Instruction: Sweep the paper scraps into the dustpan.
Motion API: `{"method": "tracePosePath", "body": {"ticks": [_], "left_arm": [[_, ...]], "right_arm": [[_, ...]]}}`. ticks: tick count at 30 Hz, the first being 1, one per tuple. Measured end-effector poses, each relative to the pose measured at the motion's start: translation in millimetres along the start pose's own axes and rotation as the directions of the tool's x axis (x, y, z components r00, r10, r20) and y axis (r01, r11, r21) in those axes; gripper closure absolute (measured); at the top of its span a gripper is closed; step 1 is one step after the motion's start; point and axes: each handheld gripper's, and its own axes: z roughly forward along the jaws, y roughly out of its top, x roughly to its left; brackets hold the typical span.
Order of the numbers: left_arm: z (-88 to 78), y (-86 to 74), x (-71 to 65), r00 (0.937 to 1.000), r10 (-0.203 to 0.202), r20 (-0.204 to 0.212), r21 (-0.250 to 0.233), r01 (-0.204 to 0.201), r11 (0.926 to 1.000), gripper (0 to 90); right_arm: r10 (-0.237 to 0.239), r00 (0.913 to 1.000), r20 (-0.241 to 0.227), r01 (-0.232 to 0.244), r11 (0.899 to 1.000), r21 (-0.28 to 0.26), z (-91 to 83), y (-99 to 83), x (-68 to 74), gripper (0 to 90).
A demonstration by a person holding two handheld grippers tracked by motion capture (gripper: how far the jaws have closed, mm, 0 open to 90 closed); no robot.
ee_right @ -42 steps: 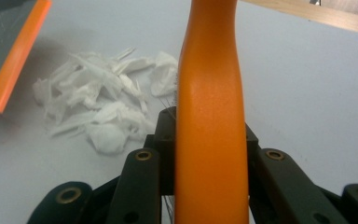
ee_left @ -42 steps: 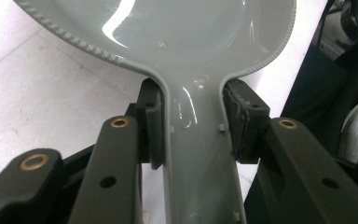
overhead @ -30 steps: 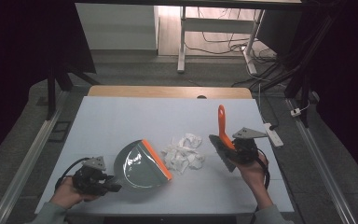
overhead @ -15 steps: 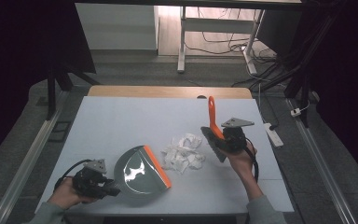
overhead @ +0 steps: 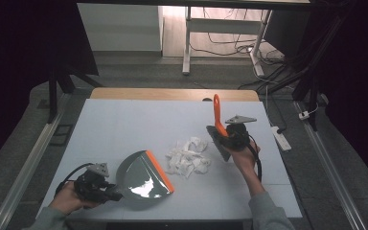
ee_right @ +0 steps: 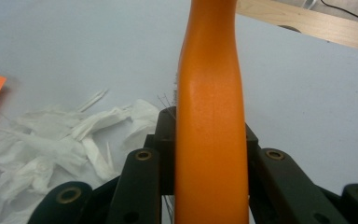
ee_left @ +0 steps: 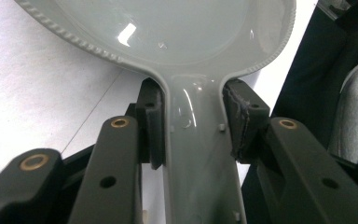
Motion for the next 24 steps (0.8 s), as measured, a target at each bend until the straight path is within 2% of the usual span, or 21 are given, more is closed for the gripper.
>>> {"method": "tracePosePath", "body": {"ticks": [13,24], "left_arm": [[5.0,4.3,1.1,0.9996,0.005,0.026,0.004,-0.006,1.0,61.7],[9.4,8.3,2.1,0.9986,-0.003,0.053,0.007,0.002,1.0,61.7]], "right_arm": [[-0.005,0.9996,0.027,0.004,0.999,0.042,17.9,4.4,-5.6,71.4],[-0.011,0.9989,0.045,0.008,0.997,0.083,39.8,12.2,-8.9,71.4]]}}
